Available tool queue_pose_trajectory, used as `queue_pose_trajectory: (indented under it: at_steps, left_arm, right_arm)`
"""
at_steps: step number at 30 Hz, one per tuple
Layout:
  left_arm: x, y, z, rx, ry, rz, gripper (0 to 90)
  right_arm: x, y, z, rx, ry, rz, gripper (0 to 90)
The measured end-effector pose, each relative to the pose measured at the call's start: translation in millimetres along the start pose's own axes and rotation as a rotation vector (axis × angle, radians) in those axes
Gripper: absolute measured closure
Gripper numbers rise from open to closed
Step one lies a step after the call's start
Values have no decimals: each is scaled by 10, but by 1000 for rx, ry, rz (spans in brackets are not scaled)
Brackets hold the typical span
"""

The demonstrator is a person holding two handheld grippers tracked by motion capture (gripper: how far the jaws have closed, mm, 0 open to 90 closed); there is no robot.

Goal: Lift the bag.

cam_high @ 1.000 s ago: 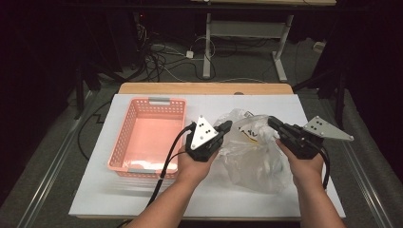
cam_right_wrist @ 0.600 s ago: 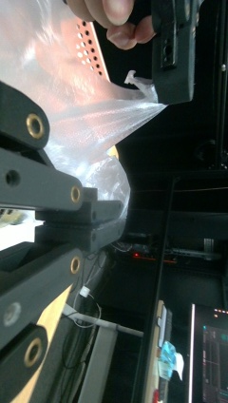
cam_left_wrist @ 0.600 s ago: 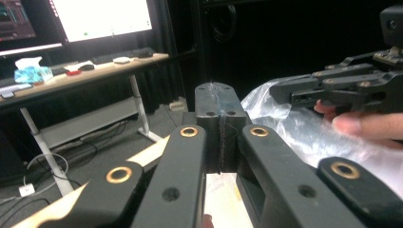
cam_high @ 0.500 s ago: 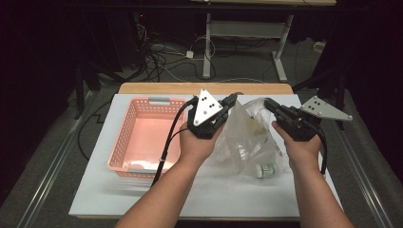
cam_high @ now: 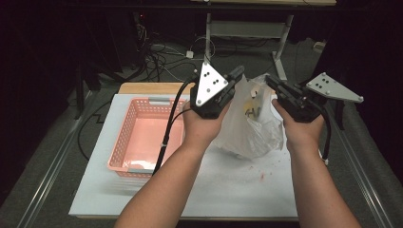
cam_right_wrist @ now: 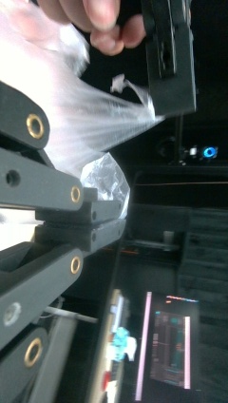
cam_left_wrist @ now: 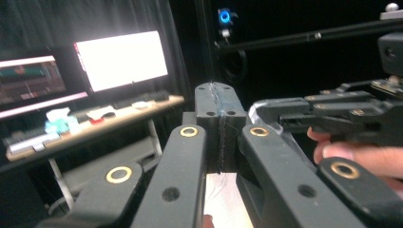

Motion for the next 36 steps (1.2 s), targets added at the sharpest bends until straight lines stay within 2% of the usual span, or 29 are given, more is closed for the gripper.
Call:
queue_pose_trajectory:
  at_steps: [5, 7, 8, 10, 11, 12, 14, 15, 17, 18, 20, 22, 24, 25, 26, 28, 29, 30, 32, 36]
  left_arm:
    - [-382, 1, 103, -22, -14, -90, 887]
    - [-484, 7, 107, -21, -28, -116, 887]
    - [-494, -7, 97, -25, -46, -120, 887]
    - [-451, -90, 116, -34, -52, -89, 887]
    - [-429, -121, 146, -35, -34, -72, 887]
    - [-430, -127, 177, -30, -4, -83, 887]
    - [-497, -113, 216, -42, -7, -112, 887]
    - [-520, -128, 236, -29, 20, -120, 887]
    - [-554, -179, 252, -31, 20, -112, 887]
    - [-550, -207, 252, -30, 24, -115, 887]
    - [-509, -296, 230, -40, -19, -86, 887]
    - [-419, -403, 228, -27, 0, -40, 887]
    - [-366, -428, 222, -20, 31, -45, 887]
    - [-369, -422, 217, -15, 36, -52, 887]
    - [-379, -412, 220, -13, 39, -66, 886]
    - [-390, -415, 237, -5, 73, -81, 887]
    - [-382, -431, 235, -4, 64, -71, 887]
    - [-354, -451, 226, -5, 54, -56, 886]
    - [-238, -505, 197, -2, 30, -10, 886]
    - [83, -561, 184, 19, 35, 76, 885]
  right_arm:
    - [-272, -41, 32, -8, 34, -44, 900]
    - [-293, -72, 27, -13, 30, -32, 900]
    - [-271, -98, 27, -16, 25, -15, 900]
    - [-209, -138, 36, -24, 22, 18, 900]
    - [-202, -129, 40, -23, 27, 19, 900]
    - [-213, -102, 41, -20, 27, 8, 900]
    - [-254, -45, 26, -10, 30, -11, 900]
    - [-279, -27, 6, 2, 34, -16, 900]
    - [-337, 10, -53, 27, 40, -24, 900]
    - [-371, 27, -77, 34, 38, -34, 900]
    - [-424, 45, -110, 50, 48, -42, 900]
    - [-405, -4, -137, 44, 37, -16, 900]
    - [-326, -97, -162, 40, 28, 39, 900]
    - [-299, -129, -159, 46, 39, 57, 900]
    - [-301, -119, -152, 49, 46, 42, 900]
    - [-345, -44, -131, 61, 59, -45, 900]
    - [-360, -31, -132, 65, 65, -51, 900]
    - [-355, -40, -149, 64, 70, -34, 900]
    - [-271, -76, -212, 68, 41, 17, 900]
    - [5, -89, -318, 88, 3, 81, 900]
Point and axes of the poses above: each handheld gripper's, and its own axes: y roughly backward along the jaws, x roughly out of its underside, z roughly to its left, the point moved 1 cm from there along -y, roughly forward along the jaws, and after that the axes turned 15 degrees about -x, right-handed, at the moved point
